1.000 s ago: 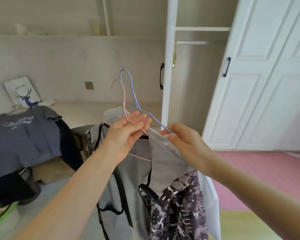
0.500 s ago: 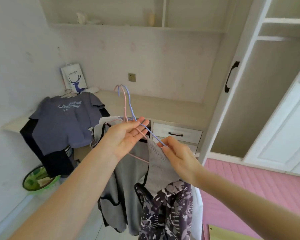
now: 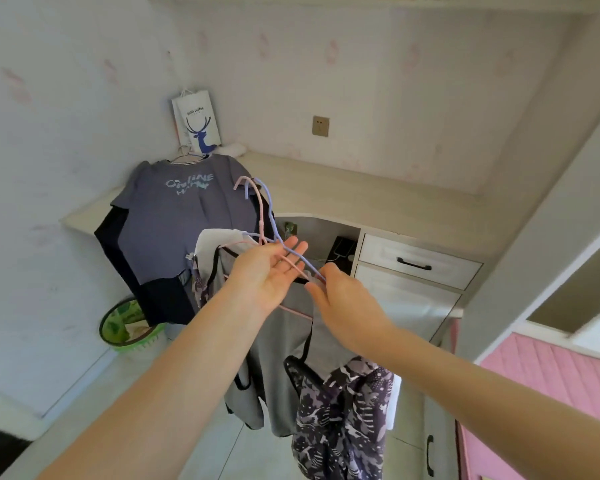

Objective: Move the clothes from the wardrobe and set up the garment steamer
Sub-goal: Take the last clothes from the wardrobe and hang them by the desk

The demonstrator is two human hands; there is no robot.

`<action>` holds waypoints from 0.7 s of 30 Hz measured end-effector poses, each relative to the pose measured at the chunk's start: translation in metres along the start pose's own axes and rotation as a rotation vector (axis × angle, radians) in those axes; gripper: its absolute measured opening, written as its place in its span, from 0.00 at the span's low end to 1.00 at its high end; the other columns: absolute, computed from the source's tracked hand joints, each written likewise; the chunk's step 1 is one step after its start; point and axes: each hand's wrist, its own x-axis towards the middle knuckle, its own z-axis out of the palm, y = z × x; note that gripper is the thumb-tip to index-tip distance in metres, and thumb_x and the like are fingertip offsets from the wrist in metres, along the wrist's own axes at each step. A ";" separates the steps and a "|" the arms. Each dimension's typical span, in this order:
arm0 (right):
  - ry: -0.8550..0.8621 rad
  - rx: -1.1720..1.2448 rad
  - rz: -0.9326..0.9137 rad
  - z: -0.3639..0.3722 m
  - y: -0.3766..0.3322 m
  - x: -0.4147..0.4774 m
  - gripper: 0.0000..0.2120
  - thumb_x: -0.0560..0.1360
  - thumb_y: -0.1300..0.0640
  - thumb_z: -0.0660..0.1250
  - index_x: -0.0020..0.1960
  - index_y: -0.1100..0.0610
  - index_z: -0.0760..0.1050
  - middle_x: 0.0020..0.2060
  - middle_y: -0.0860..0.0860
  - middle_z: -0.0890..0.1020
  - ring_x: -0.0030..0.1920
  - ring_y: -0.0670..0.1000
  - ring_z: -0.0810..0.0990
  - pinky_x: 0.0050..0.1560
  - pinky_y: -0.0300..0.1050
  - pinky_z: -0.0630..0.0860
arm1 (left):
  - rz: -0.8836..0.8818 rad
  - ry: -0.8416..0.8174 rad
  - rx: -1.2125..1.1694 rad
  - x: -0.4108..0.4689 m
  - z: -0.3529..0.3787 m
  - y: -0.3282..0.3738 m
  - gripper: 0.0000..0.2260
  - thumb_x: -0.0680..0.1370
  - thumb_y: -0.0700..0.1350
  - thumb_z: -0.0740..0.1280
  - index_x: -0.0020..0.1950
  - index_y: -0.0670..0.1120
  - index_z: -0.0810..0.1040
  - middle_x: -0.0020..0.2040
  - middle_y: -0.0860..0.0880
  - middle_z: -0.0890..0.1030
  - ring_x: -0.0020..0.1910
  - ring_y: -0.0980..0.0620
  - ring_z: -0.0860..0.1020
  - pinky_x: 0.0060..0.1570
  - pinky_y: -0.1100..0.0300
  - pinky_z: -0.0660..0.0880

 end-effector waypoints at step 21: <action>0.074 -0.186 -0.233 0.005 0.034 0.272 0.11 0.83 0.51 0.49 0.44 0.54 0.61 0.33 0.46 0.66 0.33 0.53 0.64 0.38 0.47 0.58 | 0.374 0.134 0.611 0.197 0.006 0.097 0.07 0.76 0.38 0.68 0.51 0.42 0.84 0.51 0.45 0.84 0.55 0.52 0.81 0.58 0.57 0.77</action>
